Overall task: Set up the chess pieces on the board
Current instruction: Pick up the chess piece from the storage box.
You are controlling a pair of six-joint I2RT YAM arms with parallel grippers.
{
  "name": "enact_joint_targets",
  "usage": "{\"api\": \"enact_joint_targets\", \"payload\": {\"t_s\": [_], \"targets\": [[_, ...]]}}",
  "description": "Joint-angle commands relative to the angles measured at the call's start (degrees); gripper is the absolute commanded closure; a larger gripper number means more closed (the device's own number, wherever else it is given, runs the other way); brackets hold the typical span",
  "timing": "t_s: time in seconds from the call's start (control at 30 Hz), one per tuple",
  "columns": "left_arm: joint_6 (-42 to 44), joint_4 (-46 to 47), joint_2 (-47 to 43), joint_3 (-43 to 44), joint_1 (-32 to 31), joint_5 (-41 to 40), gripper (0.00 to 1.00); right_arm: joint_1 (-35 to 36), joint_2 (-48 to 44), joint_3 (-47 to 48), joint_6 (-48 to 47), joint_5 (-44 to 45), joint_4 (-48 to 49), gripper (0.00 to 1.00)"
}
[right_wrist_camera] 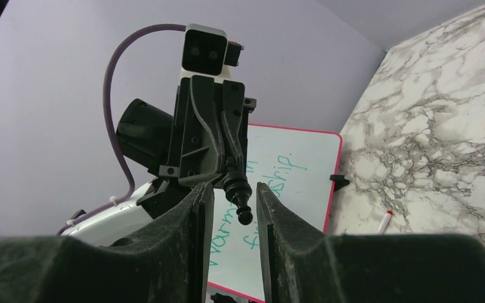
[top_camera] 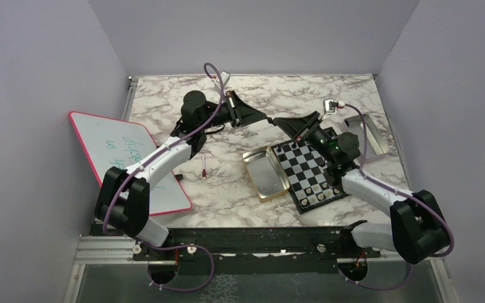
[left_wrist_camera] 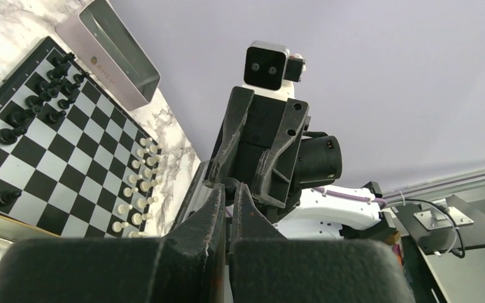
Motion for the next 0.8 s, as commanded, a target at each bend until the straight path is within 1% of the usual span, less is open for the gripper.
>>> {"api": "enact_joint_targets", "payload": {"t_s": [0.0, 0.23, 0.27, 0.33, 0.47, 0.77], "targets": [[-1.4, 3.6, -2.1, -0.6, 0.1, 0.3, 1.0, 0.2, 1.0, 0.1, 1.4, -1.0, 5.1, 0.66], [-1.5, 4.6, -1.8, -1.3, 0.1, -0.3, 1.0, 0.3, 1.1, -0.7, 1.7, -1.0, 5.6, 0.67], [-1.6, 4.7, -1.8, -1.3, 0.1, -0.4, 1.0, 0.2, 1.1, -0.9, 1.5, -1.1, 5.5, 0.65], [-1.6, 4.9, -1.7, -1.3, 0.1, -0.4, 1.0, 0.2, 1.0, -1.1, 1.1, -1.1, 4.9, 0.58], [-2.6, 5.9, -1.7, -1.0, 0.1, -0.5, 1.0, 0.2, 0.6, -1.4, 0.8, -1.4, 3.7, 0.57], [-2.9, 6.7, -1.5, -1.0, 0.1, -1.1, 1.0, 0.2, 0.2, -0.8, 0.9, -2.7, 4.1, 0.69]]}}
